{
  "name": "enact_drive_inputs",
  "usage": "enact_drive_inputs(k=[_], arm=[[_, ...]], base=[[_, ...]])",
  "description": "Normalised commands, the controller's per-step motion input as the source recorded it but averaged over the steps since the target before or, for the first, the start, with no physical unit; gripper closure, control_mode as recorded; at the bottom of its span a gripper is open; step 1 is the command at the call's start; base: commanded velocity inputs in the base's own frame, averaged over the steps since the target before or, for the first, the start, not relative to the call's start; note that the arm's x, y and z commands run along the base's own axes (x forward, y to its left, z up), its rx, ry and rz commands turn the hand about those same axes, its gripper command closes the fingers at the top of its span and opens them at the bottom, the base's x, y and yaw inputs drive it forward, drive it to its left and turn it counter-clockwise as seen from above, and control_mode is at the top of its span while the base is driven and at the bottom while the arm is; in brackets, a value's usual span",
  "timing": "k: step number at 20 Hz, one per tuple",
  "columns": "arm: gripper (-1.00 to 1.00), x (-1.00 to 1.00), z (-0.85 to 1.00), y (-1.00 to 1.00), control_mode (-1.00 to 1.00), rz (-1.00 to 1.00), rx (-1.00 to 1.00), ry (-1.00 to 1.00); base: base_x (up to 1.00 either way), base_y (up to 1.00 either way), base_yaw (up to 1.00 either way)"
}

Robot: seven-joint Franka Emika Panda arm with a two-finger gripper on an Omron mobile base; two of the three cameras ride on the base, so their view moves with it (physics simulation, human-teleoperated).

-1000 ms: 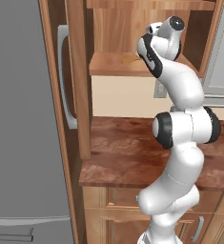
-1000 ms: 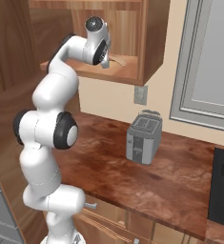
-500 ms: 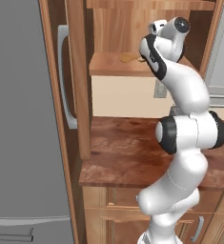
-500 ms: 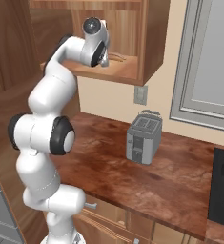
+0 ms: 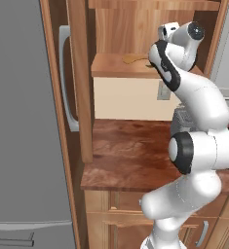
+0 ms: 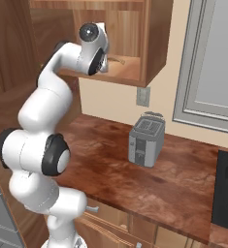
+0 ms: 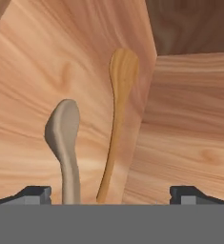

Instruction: Organize the utensils by type. Pick up the wooden spoons from the counter and place them in the open cabinet. Then pick up the metallic utensils from the counter and place them in the open drawer.

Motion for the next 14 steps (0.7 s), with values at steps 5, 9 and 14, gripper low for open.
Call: enact_drive_inputs(k=[5,9,14], arm=[[-1.0,-0.23,0.0,0.0,-1.0,-0.04,0.0,0.0],[-1.0,0.34,0.0,-0.07,-1.0,-0.03,0.0,0.0],[-1.0,0.58,0.0,-0.09,-1.0,0.0,0.0,0.0]], base=[[0.0,0.0,0.0],[0.0,0.0,0.0],[0.0,0.0,0.0]])
